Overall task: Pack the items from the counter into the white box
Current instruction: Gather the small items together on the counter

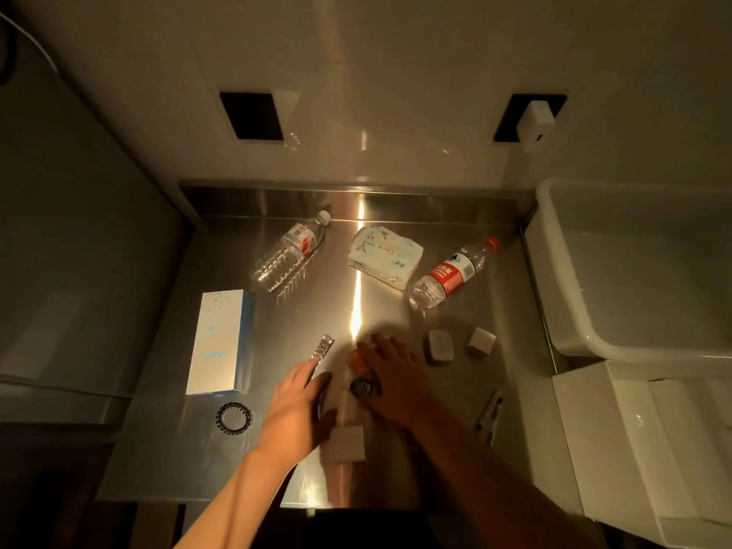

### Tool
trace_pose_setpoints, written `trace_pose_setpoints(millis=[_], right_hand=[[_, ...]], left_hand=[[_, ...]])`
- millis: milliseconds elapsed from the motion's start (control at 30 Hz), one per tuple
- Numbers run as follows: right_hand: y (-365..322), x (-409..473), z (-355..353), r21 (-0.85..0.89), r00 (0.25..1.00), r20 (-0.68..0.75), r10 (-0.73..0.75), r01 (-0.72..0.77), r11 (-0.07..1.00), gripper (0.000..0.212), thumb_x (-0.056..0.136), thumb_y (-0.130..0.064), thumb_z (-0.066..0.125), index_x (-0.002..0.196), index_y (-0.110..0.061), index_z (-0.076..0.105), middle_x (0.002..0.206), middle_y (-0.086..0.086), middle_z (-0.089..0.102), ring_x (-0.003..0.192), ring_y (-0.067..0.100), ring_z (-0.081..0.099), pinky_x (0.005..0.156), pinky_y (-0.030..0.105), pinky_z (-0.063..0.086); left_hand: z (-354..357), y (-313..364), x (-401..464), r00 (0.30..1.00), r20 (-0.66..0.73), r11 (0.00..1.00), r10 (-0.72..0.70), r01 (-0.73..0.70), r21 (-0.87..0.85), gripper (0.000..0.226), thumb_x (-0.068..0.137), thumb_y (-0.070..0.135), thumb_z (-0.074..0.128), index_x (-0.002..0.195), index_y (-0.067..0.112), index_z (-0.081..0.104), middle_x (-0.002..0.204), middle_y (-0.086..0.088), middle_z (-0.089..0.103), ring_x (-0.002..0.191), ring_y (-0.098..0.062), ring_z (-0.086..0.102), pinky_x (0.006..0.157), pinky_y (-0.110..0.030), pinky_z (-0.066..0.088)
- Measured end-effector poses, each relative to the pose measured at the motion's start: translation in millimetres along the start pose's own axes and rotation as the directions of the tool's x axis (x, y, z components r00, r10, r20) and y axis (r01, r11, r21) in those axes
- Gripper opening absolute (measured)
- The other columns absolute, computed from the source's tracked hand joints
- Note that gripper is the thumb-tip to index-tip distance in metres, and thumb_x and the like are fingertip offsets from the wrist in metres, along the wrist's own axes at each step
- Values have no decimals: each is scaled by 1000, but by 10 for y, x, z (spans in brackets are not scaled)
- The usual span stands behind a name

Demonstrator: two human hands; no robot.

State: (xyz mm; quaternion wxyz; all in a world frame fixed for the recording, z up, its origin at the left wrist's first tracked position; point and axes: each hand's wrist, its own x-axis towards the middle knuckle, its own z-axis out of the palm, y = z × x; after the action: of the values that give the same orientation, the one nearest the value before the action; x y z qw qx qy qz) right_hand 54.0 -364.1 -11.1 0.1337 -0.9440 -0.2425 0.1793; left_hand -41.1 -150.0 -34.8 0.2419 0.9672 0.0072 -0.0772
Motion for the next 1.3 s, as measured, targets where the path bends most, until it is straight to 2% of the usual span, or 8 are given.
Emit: trace_pose_setpoints(millis=[133, 267, 367, 467, 667, 867, 1033, 1300], right_hand=[[-64, -246, 135, 18, 1000, -21, -11, 12, 1000, 81, 81, -64, 54, 152, -37, 25, 162, 4, 23, 142, 37, 27, 106, 52, 32], [-78, -392, 172, 43, 999, -41, -26, 27, 999, 83, 80, -64, 56, 152, -38, 23, 162, 3, 22, 142, 35, 28, 106, 53, 33], [-1, -464, 55, 61, 995, -91, -47, 52, 997, 86, 79, -71, 52, 152, -36, 25, 160, 2, 23, 141, 29, 27, 107, 48, 34], [203, -544, -117, 49, 979, -192, -71, 82, 995, 82, 78, -59, 55, 151, -27, 33, 155, 6, 32, 139, 29, 32, 106, 48, 38], [810, -680, -427, 33, 948, -268, 170, -167, 985, 68, 85, -48, 61, 146, -27, 40, 147, 4, 45, 131, 24, 44, 101, 47, 46], [1322, -739, -623, 50, 933, -203, 298, -294, 954, 81, 81, -46, 69, 152, -29, 34, 157, 8, 34, 143, 33, 32, 106, 51, 42], [1591, -721, -605, 59, 950, -183, 252, -246, 968, 81, 87, -46, 64, 154, -27, 25, 160, 8, 24, 145, 30, 25, 110, 49, 37], [1666, -731, -459, 134, 961, -128, 247, -230, 964, 85, 88, -52, 64, 155, -24, 19, 160, 8, 24, 144, 28, 29, 113, 44, 38]], left_hand=[[54, 100, -202, 1000, -6, 999, -17, 17, -42, 60, 84, 42, 71, 139, 30, 52, 156, 6, 35, 143, -20, 31, 114, -36, 34], [57, 205, -321, 999, -15, 997, -37, 36, -69, 49, 94, 42, 53, 141, 30, 52, 155, 4, 37, 145, -21, 31, 117, -36, 29], [11, 306, -272, 998, -13, 995, -53, 52, -79, 48, 96, 43, 54, 143, 33, 49, 156, 6, 37, 145, -18, 28, 118, -36, 26], [-45, 486, -139, 999, -12, 995, -41, 40, -89, 50, 96, 45, 55, 144, 40, 44, 156, 10, 35, 146, -17, 26, 120, -39, 25], [3, 1050, 317, 991, 19, 991, 135, -135, -19, 55, 89, 55, 46, 142, 39, 43, 149, 13, 38, 140, -15, 32, 117, -42, 31], [203, 1560, 773, 965, 71, 967, 252, -253, 6, 58, 86, 57, 47, 140, 36, 43, 152, 6, 38, 142, -21, 29, 115, -44, 30], [332, 1802, 1017, 955, 92, 957, 281, -286, 48, 60, 81, 58, 55, 137, 40, 43, 151, 6, 37, 140, -23, 30, 109, -47, 33], [471, 1932, 1105, 940, 225, 952, 258, -287, 107, 73, 78, 68, 54, 145, 44, 37, 163, 6, 18, 151, -24, 10, 117, -52, 26]])
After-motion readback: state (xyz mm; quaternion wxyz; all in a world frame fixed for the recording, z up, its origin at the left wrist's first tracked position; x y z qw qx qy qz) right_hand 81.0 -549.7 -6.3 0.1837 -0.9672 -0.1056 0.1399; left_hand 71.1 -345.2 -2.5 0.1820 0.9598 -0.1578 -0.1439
